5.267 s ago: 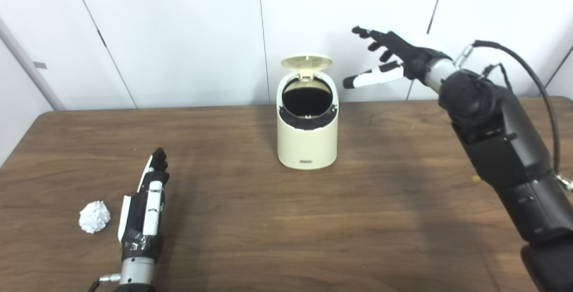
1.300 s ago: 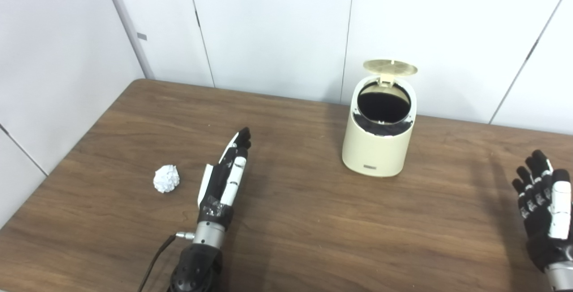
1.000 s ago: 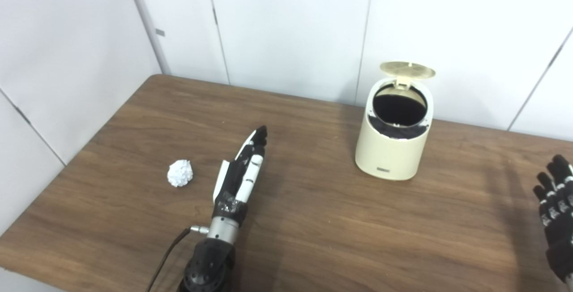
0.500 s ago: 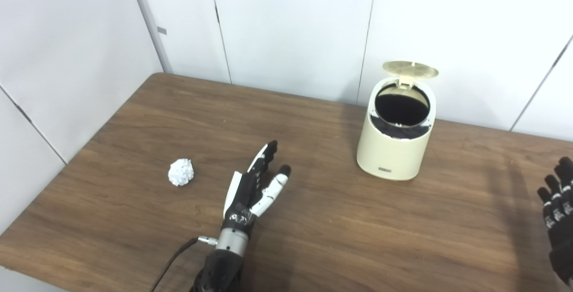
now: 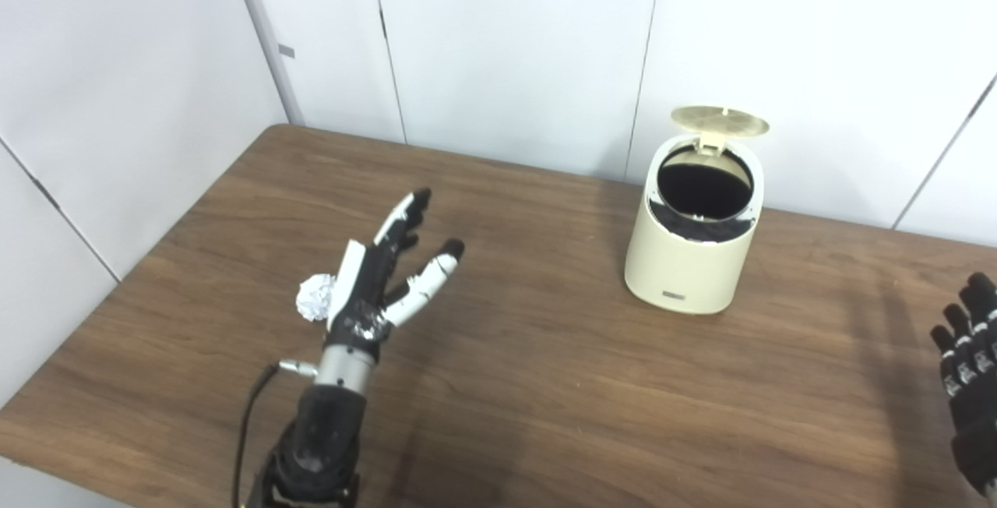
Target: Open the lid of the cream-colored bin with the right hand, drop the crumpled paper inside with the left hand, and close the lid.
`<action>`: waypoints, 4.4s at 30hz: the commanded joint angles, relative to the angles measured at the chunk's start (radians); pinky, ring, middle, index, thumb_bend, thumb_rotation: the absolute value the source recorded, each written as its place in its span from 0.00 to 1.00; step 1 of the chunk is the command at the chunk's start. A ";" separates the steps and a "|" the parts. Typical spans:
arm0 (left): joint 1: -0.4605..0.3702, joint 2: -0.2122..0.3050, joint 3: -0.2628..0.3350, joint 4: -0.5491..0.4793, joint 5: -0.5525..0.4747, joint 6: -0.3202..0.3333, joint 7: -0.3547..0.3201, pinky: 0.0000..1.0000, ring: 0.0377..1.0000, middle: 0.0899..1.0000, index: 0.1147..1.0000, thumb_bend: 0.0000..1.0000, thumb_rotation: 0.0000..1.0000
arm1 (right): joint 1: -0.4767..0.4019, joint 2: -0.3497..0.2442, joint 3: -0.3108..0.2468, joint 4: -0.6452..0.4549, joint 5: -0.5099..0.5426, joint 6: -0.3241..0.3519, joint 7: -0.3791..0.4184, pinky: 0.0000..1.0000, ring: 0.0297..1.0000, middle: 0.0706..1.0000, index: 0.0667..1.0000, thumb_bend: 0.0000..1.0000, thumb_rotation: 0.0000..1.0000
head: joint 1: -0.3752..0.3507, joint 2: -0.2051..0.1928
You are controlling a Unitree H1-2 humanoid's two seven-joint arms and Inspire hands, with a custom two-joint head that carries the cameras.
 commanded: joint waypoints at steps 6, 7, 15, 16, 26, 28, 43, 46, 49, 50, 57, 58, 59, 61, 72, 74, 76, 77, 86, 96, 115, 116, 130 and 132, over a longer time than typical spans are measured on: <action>-0.036 0.071 0.045 -0.064 0.027 -0.003 0.000 0.91 0.94 0.93 0.93 0.67 0.57 | -0.029 0.000 -0.006 -0.026 0.008 -0.033 0.006 1.00 1.00 1.00 0.95 0.39 0.98 | 0.002 0.002; -0.036 0.077 0.048 -0.069 0.032 -0.001 0.000 0.90 0.93 0.93 0.93 0.68 0.57 | -0.029 0.000 -0.006 -0.026 0.009 -0.032 0.006 1.00 1.00 1.00 0.95 0.39 0.98 | 0.003 0.002; -0.041 0.170 0.059 -0.090 0.139 0.020 -0.023 0.87 0.90 0.90 0.90 0.80 0.44 | -0.029 -0.001 -0.008 -0.015 0.013 -0.033 0.007 1.00 1.00 1.00 0.96 0.38 0.97 | 0.005 0.000; -0.041 0.183 0.057 -0.097 0.164 0.043 -0.032 0.88 0.91 0.91 0.89 0.83 0.44 | -0.029 -0.001 -0.008 -0.015 0.013 -0.031 0.008 1.00 1.00 1.00 0.96 0.38 0.97 | 0.005 0.000; -0.021 0.344 0.016 -0.138 0.398 0.205 -0.172 0.79 0.89 0.89 0.87 0.94 0.26 | -0.024 -0.011 -0.004 -0.007 0.010 -0.034 0.020 1.00 1.00 1.00 0.97 0.40 0.99 | 0.009 0.003; -0.017 0.363 0.005 -0.143 0.446 0.232 -0.198 0.79 0.89 0.90 0.87 0.96 0.23 | -0.025 -0.009 -0.006 -0.003 0.015 -0.034 0.022 1.00 1.00 1.00 0.97 0.40 0.97 | 0.009 0.003; 0.022 0.411 0.011 -0.102 0.532 0.276 -0.300 0.79 0.90 0.90 0.85 0.94 0.23 | -0.023 -0.011 -0.014 0.010 0.008 -0.045 0.025 1.00 1.00 1.00 0.97 0.38 0.99 | 0.010 0.008; 0.027 0.414 0.015 -0.080 0.537 0.279 -0.306 0.81 0.90 0.90 0.85 0.92 0.21 | -0.024 -0.009 -0.018 0.013 0.011 -0.043 0.024 1.00 0.99 0.99 0.96 0.37 0.99 | 0.006 0.009; 0.025 0.408 0.026 -0.073 0.536 0.285 -0.321 0.80 0.91 0.90 0.85 0.89 0.21 | -0.023 -0.005 -0.018 0.005 0.016 -0.034 0.024 1.00 0.99 0.99 0.97 0.37 0.98 | 0.006 0.011; 0.024 0.407 0.028 -0.069 0.541 0.286 -0.326 0.80 0.91 0.90 0.84 0.89 0.21 | -0.023 -0.006 -0.017 0.005 0.012 -0.035 0.023 1.00 0.99 0.99 0.97 0.37 0.98 | 0.006 0.011; 0.024 0.410 0.029 -0.040 0.576 0.288 -0.354 0.84 0.93 0.89 0.83 0.88 0.25 | -0.020 -0.002 -0.019 0.000 0.015 -0.027 0.019 1.00 0.99 0.99 0.96 0.37 0.98 | 0.004 0.012; 0.022 0.406 0.031 -0.038 0.580 0.288 -0.359 0.85 0.93 0.89 0.83 0.88 0.25 | -0.019 -0.001 -0.019 -0.002 0.014 -0.026 0.018 1.00 0.99 0.99 0.96 0.38 0.97 | 0.004 0.012; 0.020 0.398 0.035 -0.040 0.586 0.289 -0.365 0.85 0.93 0.89 0.83 0.88 0.25 | -0.019 -0.001 -0.019 -0.004 0.015 -0.024 0.017 1.00 0.99 0.99 0.96 0.38 0.97 | 0.004 0.012; 0.016 0.385 0.042 -0.039 0.592 0.289 -0.375 0.84 0.92 0.89 0.82 0.88 0.22 | -0.018 -0.001 -0.020 -0.003 0.018 -0.024 0.019 1.00 0.99 0.99 0.96 0.38 0.96 | 0.004 0.012; 0.000 0.340 0.075 -0.031 0.648 0.289 -0.450 0.80 0.91 0.91 0.83 0.83 0.16 | -0.020 0.008 -0.027 -0.013 0.039 -0.012 0.011 1.00 0.98 0.98 0.96 0.37 0.94 | -0.003 0.017; -0.001 0.338 0.078 -0.028 0.645 0.289 -0.452 0.80 0.90 0.91 0.83 0.83 0.15 | -0.020 0.006 -0.025 -0.009 0.035 -0.013 0.012 1.00 0.98 0.98 0.96 0.38 0.94 | -0.005 0.017; -0.001 0.337 0.079 -0.027 0.638 0.289 -0.446 0.79 0.89 0.90 0.82 0.83 0.14 | -0.020 0.006 -0.026 -0.009 0.039 -0.011 0.013 1.00 0.98 0.98 0.96 0.38 0.95 | -0.005 0.017; -0.001 0.336 0.080 -0.027 0.631 0.288 -0.440 0.79 0.89 0.89 0.82 0.84 0.14 | -0.018 0.002 -0.022 -0.008 0.032 -0.014 0.015 1.00 0.98 0.98 0.96 0.38 0.94 | -0.006 0.019; 0.000 0.346 0.060 0.009 0.595 0.280 -0.400 0.78 0.86 0.85 0.77 0.82 0.10 | -0.014 -0.001 -0.023 -0.018 0.026 -0.003 0.007 1.00 0.97 0.97 0.96 0.40 0.97 | -0.011 0.021; -0.007 0.343 0.056 -0.001 0.615 0.287 -0.419 0.69 0.78 0.79 0.74 0.80 0.05 | -0.012 0.000 -0.023 -0.022 0.027 0.001 0.012 1.00 0.98 0.98 0.97 0.39 1.00 | -0.017 0.023; -0.012 0.351 0.046 0.047 0.619 0.288 -0.401 0.67 0.73 0.75 0.70 0.77 0.00 | -0.009 -0.008 -0.026 -0.010 0.056 -0.001 0.026 1.00 1.00 0.99 0.98 0.40 1.00 | -0.023 0.029; -0.012 0.353 0.042 0.046 0.622 0.288 -0.399 0.67 0.73 0.75 0.69 0.77 0.00 | -0.009 -0.007 -0.027 -0.008 0.059 -0.002 0.026 1.00 1.00 0.99 0.98 0.40 1.00 | -0.023 0.028; -0.014 0.350 0.042 0.067 0.555 0.273 -0.347 0.48 0.49 0.43 0.51 0.56 0.00 | -0.008 -0.004 -0.036 0.003 0.079 -0.009 0.040 1.00 1.00 1.00 0.99 0.40 1.00 | -0.027 0.030; -0.013 0.354 0.039 0.072 0.546 0.272 -0.338 0.48 0.49 0.40 0.49 0.52 0.00 | -0.009 -0.004 -0.036 0.005 0.078 -0.012 0.039 1.00 1.00 1.00 0.99 0.40 1.00 | -0.027 0.030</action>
